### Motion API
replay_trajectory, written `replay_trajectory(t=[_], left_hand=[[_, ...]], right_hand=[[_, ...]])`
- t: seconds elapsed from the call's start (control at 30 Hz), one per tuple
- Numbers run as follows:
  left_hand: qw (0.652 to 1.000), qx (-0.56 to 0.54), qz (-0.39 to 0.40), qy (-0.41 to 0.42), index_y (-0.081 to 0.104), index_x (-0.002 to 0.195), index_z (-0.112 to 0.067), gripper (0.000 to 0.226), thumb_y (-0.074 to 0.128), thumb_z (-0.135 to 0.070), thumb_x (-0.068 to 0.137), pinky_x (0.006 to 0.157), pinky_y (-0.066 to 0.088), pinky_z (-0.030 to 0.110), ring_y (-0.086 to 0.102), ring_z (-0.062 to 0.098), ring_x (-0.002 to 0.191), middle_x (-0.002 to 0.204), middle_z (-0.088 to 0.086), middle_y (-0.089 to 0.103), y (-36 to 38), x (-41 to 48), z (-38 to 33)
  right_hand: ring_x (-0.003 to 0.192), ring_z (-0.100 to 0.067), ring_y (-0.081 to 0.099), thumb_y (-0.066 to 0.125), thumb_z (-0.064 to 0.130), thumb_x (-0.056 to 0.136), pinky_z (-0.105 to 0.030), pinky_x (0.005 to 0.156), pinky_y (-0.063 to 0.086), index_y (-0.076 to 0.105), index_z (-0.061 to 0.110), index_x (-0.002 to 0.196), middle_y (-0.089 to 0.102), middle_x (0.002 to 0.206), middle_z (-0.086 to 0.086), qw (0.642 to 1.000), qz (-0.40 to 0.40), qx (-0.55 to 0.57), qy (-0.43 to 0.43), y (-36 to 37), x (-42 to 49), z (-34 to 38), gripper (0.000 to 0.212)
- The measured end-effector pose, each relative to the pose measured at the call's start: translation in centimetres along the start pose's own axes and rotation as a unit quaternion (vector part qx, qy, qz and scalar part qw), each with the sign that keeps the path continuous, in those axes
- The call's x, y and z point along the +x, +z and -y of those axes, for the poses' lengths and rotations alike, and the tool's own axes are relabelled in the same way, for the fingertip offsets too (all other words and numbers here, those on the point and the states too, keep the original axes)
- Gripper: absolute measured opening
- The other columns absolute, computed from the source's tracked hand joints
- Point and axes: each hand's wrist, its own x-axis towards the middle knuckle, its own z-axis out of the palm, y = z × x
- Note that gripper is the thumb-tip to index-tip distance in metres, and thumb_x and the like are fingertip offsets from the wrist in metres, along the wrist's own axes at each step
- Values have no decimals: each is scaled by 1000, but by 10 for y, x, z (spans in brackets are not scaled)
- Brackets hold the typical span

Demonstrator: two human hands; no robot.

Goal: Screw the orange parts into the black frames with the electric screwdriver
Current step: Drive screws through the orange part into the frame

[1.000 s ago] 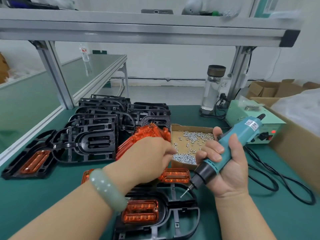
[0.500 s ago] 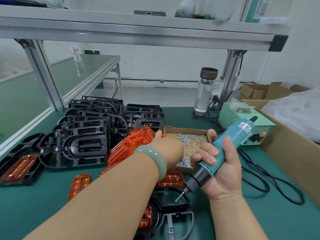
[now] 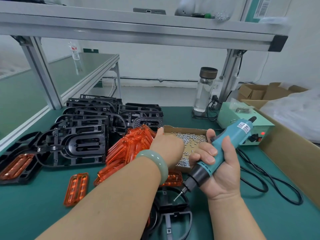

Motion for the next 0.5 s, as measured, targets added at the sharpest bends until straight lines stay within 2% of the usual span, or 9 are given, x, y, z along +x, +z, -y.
replay_trajectory(t=[0.13,0.23,0.33,0.5], left_hand=[[1000,-10,-17,3,53,80,-23,12,52,-18,90,112,12,48,61,22,90,78,-3,57,4,-2,2],[999,-39,-28,-2,62,84,-23,13,50,-22,88,111,11,48,60,21,89,85,-3,64,4,-3,2],[992,-108,-60,-16,60,75,-26,12,54,-28,84,108,18,42,59,20,89,83,-4,64,-2,-4,1],[953,-254,-161,-32,65,86,-25,12,54,-21,82,78,46,29,62,19,86,85,-4,69,-18,-16,10]], right_hand=[[42,-5,46,96,27,49,-24,53,52,65,16,96,45,57,7,1000,0,2,-3,0,0,1,57],[42,-5,46,95,27,51,-25,53,53,65,17,97,45,57,7,1000,6,11,-1,-1,-1,1,56],[42,-4,45,95,28,52,-25,54,52,65,16,96,45,57,7,1000,6,4,-5,-1,0,1,54],[43,-4,45,95,29,51,-24,54,52,63,17,97,45,56,7,1000,-3,-5,-11,-1,1,1,57]])
